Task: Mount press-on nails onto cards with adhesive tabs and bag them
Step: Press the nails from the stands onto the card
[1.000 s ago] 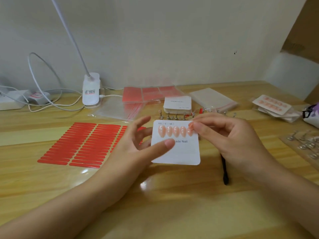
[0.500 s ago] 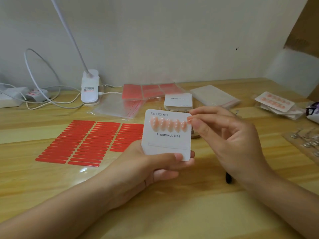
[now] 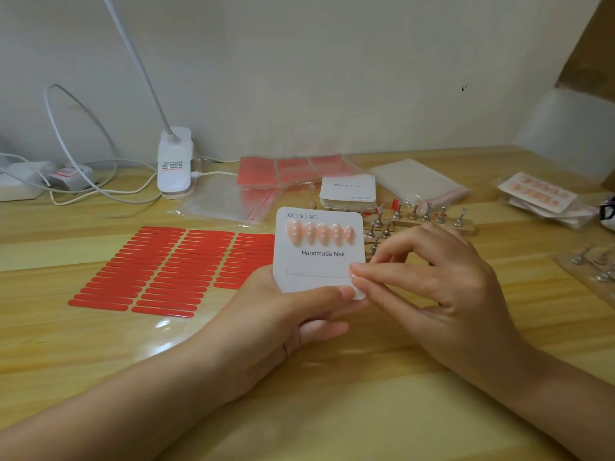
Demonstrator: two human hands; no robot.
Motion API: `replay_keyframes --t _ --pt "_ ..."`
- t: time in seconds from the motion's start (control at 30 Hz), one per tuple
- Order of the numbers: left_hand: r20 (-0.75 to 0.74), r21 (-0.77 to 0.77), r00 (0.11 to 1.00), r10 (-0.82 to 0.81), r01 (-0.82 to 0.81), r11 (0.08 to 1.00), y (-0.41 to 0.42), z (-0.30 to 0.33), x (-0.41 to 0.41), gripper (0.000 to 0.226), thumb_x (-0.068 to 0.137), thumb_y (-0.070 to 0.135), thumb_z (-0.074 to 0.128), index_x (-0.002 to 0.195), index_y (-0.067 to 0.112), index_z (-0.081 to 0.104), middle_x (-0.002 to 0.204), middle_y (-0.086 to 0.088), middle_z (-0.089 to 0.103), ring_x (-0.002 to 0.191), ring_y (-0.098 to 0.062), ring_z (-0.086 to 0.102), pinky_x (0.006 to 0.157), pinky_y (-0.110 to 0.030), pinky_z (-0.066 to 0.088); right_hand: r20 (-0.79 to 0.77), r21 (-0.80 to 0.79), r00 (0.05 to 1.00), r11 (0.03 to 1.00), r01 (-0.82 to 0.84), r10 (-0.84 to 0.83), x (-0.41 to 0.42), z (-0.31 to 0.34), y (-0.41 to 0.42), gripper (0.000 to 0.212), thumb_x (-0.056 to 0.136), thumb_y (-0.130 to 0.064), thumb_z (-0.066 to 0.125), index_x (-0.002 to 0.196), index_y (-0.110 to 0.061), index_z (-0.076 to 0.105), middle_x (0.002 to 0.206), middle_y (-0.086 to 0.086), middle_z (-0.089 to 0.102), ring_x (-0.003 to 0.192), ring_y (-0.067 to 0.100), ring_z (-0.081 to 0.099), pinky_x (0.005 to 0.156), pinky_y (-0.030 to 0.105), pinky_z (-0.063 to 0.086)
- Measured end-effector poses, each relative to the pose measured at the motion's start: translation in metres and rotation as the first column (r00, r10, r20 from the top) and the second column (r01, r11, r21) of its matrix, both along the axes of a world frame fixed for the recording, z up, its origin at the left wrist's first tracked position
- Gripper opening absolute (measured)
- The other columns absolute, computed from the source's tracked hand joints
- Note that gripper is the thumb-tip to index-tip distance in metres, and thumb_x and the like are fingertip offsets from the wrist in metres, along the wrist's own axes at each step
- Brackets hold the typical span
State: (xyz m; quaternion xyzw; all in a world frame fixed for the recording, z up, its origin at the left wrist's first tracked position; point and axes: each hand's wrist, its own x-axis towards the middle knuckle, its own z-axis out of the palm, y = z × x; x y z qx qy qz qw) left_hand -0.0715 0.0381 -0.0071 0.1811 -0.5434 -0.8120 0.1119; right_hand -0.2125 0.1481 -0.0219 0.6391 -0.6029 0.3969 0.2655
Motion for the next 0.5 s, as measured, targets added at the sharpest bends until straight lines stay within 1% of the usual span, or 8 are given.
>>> replay_keyframes --t 0.1,0.33,0.5 --pt "-0.008 -0.001 1.000 0.001 -0.001 1.000 0.0005 0.0001 0.0005 0.033 0.062 0.011 0.068 0.091 0.026 0.074 0.096 -0.002 0.074 0.087 -0.010 0.070 0.056 -0.013 0.052 0.004 -0.005 1.000 1.000 0.008 -0.008 0.0007 -0.0001 -0.0003 0.011 0.083 -0.021 0.067 0.085 -0.014 0.075 0.076 0.001 0.062 0.068 0.016 0.053 0.069 0.029 0.037" --pt "-0.006 -0.024 1.000 0.012 -0.012 1.000 0.0023 0.0005 0.0003 0.032 0.062 0.013 0.068 0.089 0.028 0.074 0.095 -0.001 0.074 0.087 -0.010 0.070 0.055 -0.013 0.052 0.005 -0.005 1.000 1.000 0.015 -0.015 0.0022 -0.0006 -0.0008 0.011 0.083 -0.020 0.067 0.083 -0.013 0.076 0.074 0.001 0.061 0.065 0.016 0.053 0.066 0.034 0.041" --pt "0.000 -0.057 1.000 -0.012 0.012 0.998 0.0032 0.0016 0.0001 0.033 0.064 0.013 0.067 0.091 0.031 0.073 0.095 -0.001 0.074 0.087 -0.010 0.070 0.056 -0.014 0.052 0.140 -0.050 0.990 0.999 -0.016 0.023 0.0031 0.0012 -0.0006 0.013 0.082 -0.019 0.066 0.084 -0.009 0.074 0.073 0.002 0.060 0.068 0.014 0.054 0.065 0.036 0.044"
